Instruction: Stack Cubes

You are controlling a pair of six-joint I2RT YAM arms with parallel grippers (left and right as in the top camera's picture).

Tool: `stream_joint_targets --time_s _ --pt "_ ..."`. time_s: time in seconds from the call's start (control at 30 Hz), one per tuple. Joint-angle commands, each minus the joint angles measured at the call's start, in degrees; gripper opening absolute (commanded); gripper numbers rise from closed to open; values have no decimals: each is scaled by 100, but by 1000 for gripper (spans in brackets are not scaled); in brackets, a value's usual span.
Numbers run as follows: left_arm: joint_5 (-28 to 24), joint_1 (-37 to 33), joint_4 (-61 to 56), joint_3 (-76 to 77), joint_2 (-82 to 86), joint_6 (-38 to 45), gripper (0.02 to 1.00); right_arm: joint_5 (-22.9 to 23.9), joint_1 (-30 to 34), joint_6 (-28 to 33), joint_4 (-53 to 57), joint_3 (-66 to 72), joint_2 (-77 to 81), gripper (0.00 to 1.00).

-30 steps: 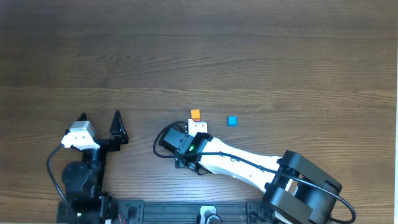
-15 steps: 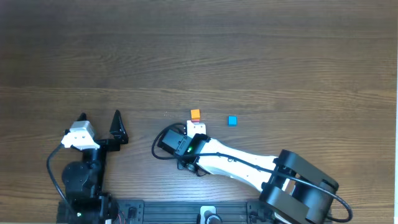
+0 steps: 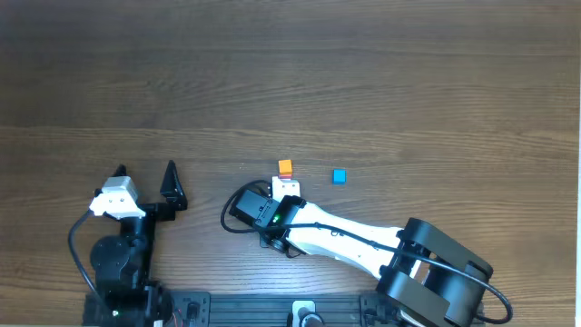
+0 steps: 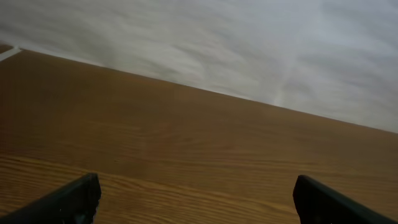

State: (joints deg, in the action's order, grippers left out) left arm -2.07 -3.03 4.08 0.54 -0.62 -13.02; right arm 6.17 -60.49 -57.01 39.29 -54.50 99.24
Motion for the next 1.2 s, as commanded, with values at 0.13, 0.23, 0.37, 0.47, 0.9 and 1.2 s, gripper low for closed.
stream_joint_targets --time_s 0.13,0.23,0.37,0.47,0.9,1.2 --pt "-70 -31 24 -20 28 61 1000 31 -35 -81 -17 57 52 367" --pt "-70 -31 24 -20 28 61 1000 35 -35 -81 -20 57 55 303" --pt "-70 -31 24 -20 28 61 998 33 -35 -81 -37 57 52 266" --pt "-70 -31 24 -20 28 61 1000 31 -35 -83 -35 57 52 240" --pt "-70 -31 24 -20 28 61 1000 708 26 -44 2321 -1711 -1021 152" --pt "-70 -31 24 -20 28 61 1000 382 1169 1137 2857 -3042 -400 108"
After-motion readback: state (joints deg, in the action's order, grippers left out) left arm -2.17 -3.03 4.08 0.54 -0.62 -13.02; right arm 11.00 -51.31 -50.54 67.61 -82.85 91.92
